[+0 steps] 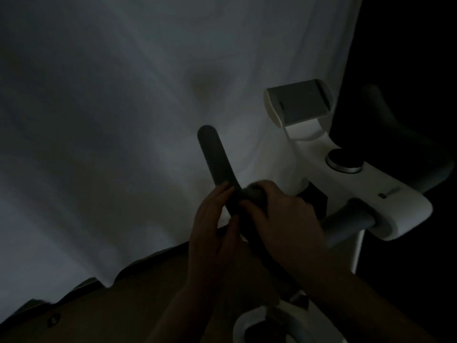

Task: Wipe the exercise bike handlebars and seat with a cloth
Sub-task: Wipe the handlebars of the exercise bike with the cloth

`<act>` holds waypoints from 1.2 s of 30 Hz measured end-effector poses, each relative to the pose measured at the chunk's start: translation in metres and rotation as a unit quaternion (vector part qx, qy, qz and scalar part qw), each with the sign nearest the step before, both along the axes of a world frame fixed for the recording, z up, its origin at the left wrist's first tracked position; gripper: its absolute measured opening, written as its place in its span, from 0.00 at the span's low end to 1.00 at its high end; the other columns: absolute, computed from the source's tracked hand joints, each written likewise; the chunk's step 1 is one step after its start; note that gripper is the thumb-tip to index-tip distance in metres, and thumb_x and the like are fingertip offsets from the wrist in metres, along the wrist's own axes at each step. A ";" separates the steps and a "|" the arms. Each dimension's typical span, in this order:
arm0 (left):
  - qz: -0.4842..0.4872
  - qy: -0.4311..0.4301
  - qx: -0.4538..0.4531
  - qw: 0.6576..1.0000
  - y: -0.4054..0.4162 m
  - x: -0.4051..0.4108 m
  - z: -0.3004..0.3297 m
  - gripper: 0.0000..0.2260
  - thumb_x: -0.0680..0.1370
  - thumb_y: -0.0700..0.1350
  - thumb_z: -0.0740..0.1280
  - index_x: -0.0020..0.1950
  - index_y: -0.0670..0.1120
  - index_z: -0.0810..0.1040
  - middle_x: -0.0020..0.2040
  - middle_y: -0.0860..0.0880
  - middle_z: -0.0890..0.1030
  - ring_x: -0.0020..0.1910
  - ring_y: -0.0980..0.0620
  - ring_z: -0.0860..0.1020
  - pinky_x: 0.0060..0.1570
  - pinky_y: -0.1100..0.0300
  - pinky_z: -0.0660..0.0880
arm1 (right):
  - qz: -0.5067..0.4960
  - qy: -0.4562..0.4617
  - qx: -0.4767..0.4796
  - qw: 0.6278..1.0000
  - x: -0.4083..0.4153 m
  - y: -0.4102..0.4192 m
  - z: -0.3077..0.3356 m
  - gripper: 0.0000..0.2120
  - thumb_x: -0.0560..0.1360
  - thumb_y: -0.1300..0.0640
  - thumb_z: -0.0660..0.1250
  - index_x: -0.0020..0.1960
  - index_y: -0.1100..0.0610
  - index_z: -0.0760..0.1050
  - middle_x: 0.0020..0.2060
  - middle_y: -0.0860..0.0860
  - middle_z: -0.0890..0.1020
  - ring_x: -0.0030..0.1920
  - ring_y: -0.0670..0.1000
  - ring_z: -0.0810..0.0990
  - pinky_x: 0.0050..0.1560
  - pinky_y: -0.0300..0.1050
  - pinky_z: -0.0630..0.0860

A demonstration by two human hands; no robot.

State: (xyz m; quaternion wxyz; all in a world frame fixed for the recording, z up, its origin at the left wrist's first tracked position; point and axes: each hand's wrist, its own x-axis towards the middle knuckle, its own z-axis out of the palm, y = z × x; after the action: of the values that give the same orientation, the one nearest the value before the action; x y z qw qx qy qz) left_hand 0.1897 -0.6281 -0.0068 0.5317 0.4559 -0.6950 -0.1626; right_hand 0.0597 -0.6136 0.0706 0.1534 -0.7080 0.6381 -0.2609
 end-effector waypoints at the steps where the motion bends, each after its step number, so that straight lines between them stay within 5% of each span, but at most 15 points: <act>1: -0.008 0.003 -0.002 1.000 -0.004 0.001 0.001 0.20 0.77 0.49 0.59 0.69 0.51 0.68 0.70 0.55 0.68 0.70 0.64 0.63 0.68 0.71 0.59 | -0.020 0.005 -0.026 0.999 0.010 -0.006 0.001 0.21 0.79 0.42 0.57 0.68 0.48 0.64 0.54 0.48 0.80 0.49 0.48 0.79 0.54 0.42 0.74; 7: -0.050 -0.058 -0.005 0.997 -0.026 0.024 0.001 0.24 0.76 0.55 0.59 0.71 0.53 0.64 0.75 0.54 0.60 0.75 0.60 0.56 0.69 0.68 0.55 | -0.046 0.071 0.001 0.996 0.018 0.028 0.001 0.29 0.78 0.40 0.54 0.75 0.44 0.47 0.64 0.43 0.72 0.58 0.43 0.74 0.53 0.33 0.66; 13: -0.067 -0.077 -0.042 0.994 -0.054 0.036 0.015 0.25 0.77 0.52 0.57 0.74 0.51 0.61 0.76 0.55 0.56 0.75 0.61 0.53 0.71 0.72 0.49 | -0.111 0.022 -0.096 0.989 0.056 -0.034 -0.005 0.21 0.79 0.47 0.61 0.69 0.50 0.61 0.50 0.48 0.80 0.43 0.45 0.79 0.47 0.44 0.78; 16: -0.101 -0.079 -0.039 0.991 -0.066 0.044 0.020 0.27 0.76 0.53 0.58 0.75 0.48 0.60 0.76 0.52 0.58 0.75 0.59 0.56 0.72 0.70 0.51 | -0.119 -0.009 -0.087 0.989 0.061 -0.031 -0.008 0.21 0.79 0.47 0.60 0.69 0.49 0.59 0.52 0.47 0.79 0.43 0.43 0.77 0.44 0.38 0.75; 22: -0.151 -0.006 -0.018 0.988 -0.074 0.057 0.030 0.25 0.78 0.49 0.56 0.75 0.47 0.61 0.74 0.54 0.64 0.72 0.62 0.61 0.69 0.70 0.58 | -0.135 -0.077 -0.129 0.979 0.078 -0.075 0.008 0.19 0.79 0.48 0.61 0.68 0.49 0.61 0.48 0.46 0.77 0.40 0.43 0.77 0.40 0.39 0.75; 26: -0.168 0.071 0.026 0.983 -0.080 0.064 0.039 0.23 0.80 0.40 0.56 0.75 0.49 0.62 0.71 0.59 0.67 0.70 0.63 0.66 0.68 0.66 0.64 | -0.093 -0.063 -0.204 0.973 0.092 -0.093 0.011 0.21 0.80 0.55 0.61 0.71 0.50 0.62 0.61 0.51 0.74 0.47 0.49 0.80 0.45 0.45 0.78; 29: -0.186 0.119 0.075 0.972 -0.082 0.071 0.045 0.21 0.81 0.37 0.57 0.70 0.56 0.66 0.63 0.68 0.71 0.65 0.67 0.69 0.63 0.70 0.68 | -0.061 0.051 -0.203 0.976 0.086 -0.069 -0.008 0.27 0.78 0.59 0.63 0.74 0.48 0.58 0.70 0.50 0.65 0.60 0.49 0.75 0.55 0.40 0.76; 36: -0.168 0.193 0.077 0.964 -0.070 0.058 0.049 0.19 0.80 0.43 0.57 0.71 0.52 0.67 0.63 0.63 0.73 0.65 0.65 0.70 0.65 0.64 0.69 | -0.108 0.020 -0.207 0.972 0.100 -0.085 0.002 0.31 0.77 0.61 0.65 0.75 0.50 0.56 0.68 0.52 0.66 0.59 0.51 0.75 0.55 0.41 0.75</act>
State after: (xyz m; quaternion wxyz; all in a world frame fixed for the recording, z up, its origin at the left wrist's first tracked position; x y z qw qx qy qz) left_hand 0.2482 -0.6980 0.0425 0.5840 0.3317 -0.6316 -0.3873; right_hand 0.1596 -0.6989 0.0724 -0.0387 -0.6565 0.6458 -0.3879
